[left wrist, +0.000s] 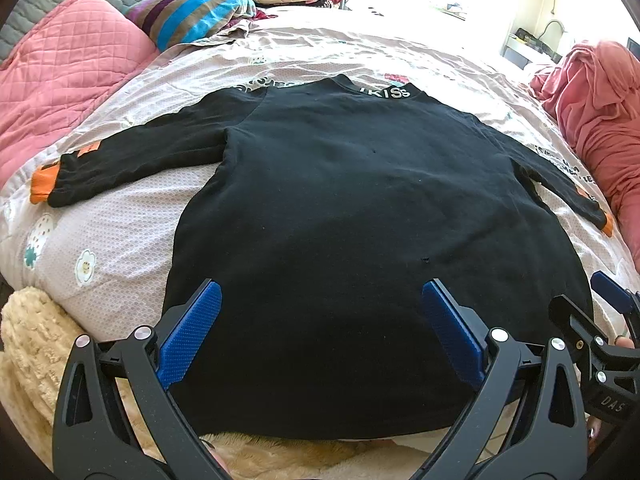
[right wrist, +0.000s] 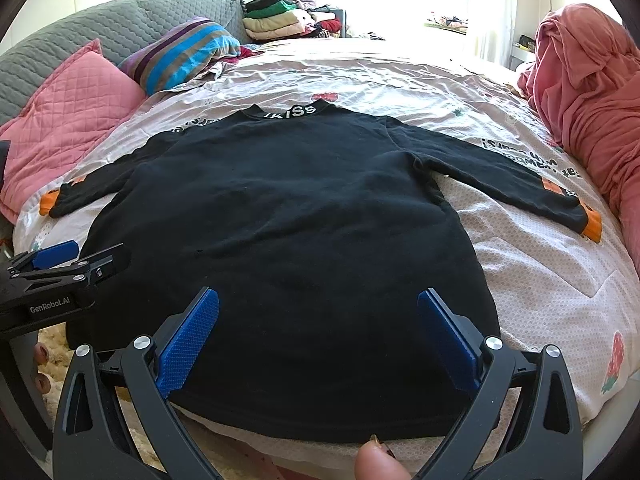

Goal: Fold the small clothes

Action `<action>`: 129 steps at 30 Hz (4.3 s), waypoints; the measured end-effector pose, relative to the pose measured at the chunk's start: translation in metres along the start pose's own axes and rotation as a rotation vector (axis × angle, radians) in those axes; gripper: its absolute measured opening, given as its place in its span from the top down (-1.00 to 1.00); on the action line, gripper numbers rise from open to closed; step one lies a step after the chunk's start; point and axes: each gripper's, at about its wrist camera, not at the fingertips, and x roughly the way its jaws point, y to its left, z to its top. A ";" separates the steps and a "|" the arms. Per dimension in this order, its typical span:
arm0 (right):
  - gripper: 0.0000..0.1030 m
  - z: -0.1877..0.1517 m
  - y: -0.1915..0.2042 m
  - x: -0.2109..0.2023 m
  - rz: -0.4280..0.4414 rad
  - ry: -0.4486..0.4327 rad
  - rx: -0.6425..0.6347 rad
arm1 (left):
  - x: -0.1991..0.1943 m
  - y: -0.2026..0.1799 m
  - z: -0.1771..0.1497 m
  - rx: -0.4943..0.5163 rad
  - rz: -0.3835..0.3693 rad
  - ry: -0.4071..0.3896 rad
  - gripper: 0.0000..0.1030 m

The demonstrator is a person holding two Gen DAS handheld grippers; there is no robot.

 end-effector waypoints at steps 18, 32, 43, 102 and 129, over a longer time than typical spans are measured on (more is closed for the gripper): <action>-0.92 0.000 0.004 0.001 -0.001 0.004 -0.005 | -0.002 0.003 0.000 -0.005 -0.002 -0.004 -0.83; -0.92 0.001 0.008 0.001 -0.001 0.010 -0.011 | -0.003 0.006 0.001 -0.006 -0.003 -0.010 -0.83; -0.92 0.001 0.007 0.004 0.002 0.011 -0.010 | -0.003 0.007 0.004 -0.003 -0.003 -0.015 -0.83; -0.92 0.104 -0.152 0.090 -0.256 -0.014 0.308 | 0.086 -0.025 0.132 -0.004 -0.029 0.029 -0.83; -0.91 0.050 -0.338 0.098 -0.416 0.015 0.753 | 0.144 -0.060 0.156 0.024 0.015 0.095 -0.83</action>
